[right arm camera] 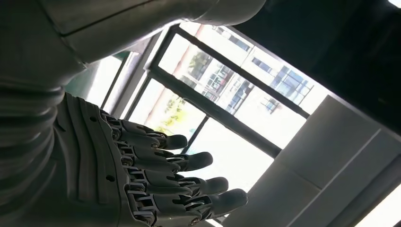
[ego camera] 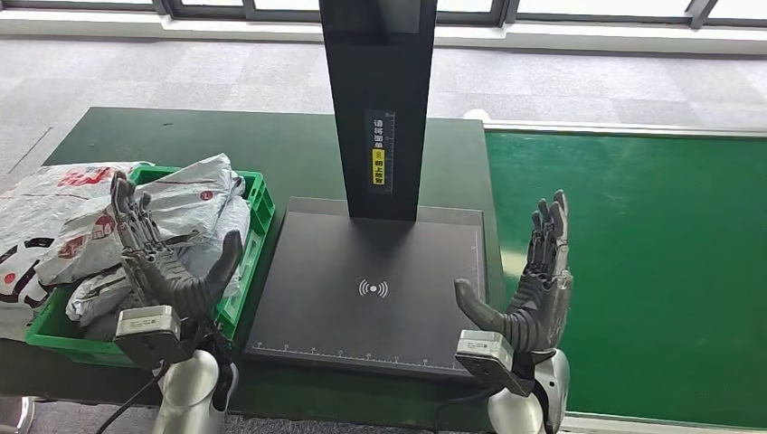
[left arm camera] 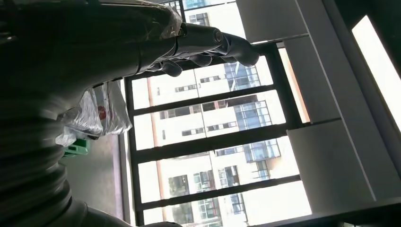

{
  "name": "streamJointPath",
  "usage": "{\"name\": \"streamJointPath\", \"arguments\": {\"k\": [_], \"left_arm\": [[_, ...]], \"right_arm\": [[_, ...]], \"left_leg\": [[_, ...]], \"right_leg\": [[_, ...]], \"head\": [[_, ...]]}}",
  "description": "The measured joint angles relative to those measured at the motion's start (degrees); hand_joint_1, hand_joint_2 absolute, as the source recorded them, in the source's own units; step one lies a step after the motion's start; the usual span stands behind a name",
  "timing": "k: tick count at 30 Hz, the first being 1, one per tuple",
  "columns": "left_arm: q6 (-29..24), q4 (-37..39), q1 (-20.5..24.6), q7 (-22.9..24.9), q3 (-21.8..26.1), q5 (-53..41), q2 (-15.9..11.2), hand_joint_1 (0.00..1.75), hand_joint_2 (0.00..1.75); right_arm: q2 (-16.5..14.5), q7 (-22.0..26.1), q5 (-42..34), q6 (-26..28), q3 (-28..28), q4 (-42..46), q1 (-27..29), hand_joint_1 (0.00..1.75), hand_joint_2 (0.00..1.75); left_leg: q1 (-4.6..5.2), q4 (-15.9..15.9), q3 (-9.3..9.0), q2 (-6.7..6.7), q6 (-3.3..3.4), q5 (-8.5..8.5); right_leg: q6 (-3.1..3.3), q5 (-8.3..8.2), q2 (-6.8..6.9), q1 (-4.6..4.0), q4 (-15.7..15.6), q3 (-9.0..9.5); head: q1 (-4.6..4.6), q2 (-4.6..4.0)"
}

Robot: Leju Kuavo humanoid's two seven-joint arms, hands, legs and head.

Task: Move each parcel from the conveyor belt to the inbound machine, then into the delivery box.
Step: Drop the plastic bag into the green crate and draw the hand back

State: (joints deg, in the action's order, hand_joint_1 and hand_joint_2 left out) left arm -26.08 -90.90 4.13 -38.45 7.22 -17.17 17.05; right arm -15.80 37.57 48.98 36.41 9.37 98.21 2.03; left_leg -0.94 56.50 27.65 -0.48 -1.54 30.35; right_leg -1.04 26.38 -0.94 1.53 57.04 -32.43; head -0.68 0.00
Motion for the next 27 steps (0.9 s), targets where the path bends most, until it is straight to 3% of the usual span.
{"name": "streamJointPath", "arguments": {"k": [6,12,16,27], "left_arm": [[0.28,0.04,-1.22,0.01,-3.12,0.41,-0.32,0.0,1.75],[7.51,0.67,-1.45,0.4,-5.98,2.85,-0.37,0.0,1.75],[9.43,1.34,-2.05,0.79,-8.46,3.15,-0.39,0.0,1.75],[10.8,1.48,-2.77,1.87,-10.38,2.63,-0.47,0.0,1.75]], "right_arm": [[0.26,-0.2,-0.44,-0.1,2.13,-1.56,0.02,0.0,1.75],[0.33,0.66,-6.21,-4.92,4.16,-2.73,-0.36,0.0,1.75],[0.3,1.18,-8.9,-8.46,5.35,-5.42,-1.33,0.0,1.75],[0.17,0.19,-11.0,-8.45,5.57,-9.48,-2.19,0.0,1.75]], "left_leg": [[0.0,0.0,-0.05,0.0,-0.01,-0.01],[0.01,0.0,0.35,0.01,0.0,0.0],[0.0,0.0,0.38,-0.02,0.0,0.0],[0.01,0.0,0.43,-0.09,0.0,0.0]], "right_leg": [[0.0,0.0,0.01,0.01,0.0,-0.01],[0.0,0.0,0.01,0.02,-0.02,0.05],[0.0,0.0,0.02,0.01,-0.01,0.05],[0.0,0.01,0.09,0.02,-0.02,0.05]], "head": [[0.0,0.0],[0.0,0.0],[0.0,0.0],[0.0,0.0]]}}
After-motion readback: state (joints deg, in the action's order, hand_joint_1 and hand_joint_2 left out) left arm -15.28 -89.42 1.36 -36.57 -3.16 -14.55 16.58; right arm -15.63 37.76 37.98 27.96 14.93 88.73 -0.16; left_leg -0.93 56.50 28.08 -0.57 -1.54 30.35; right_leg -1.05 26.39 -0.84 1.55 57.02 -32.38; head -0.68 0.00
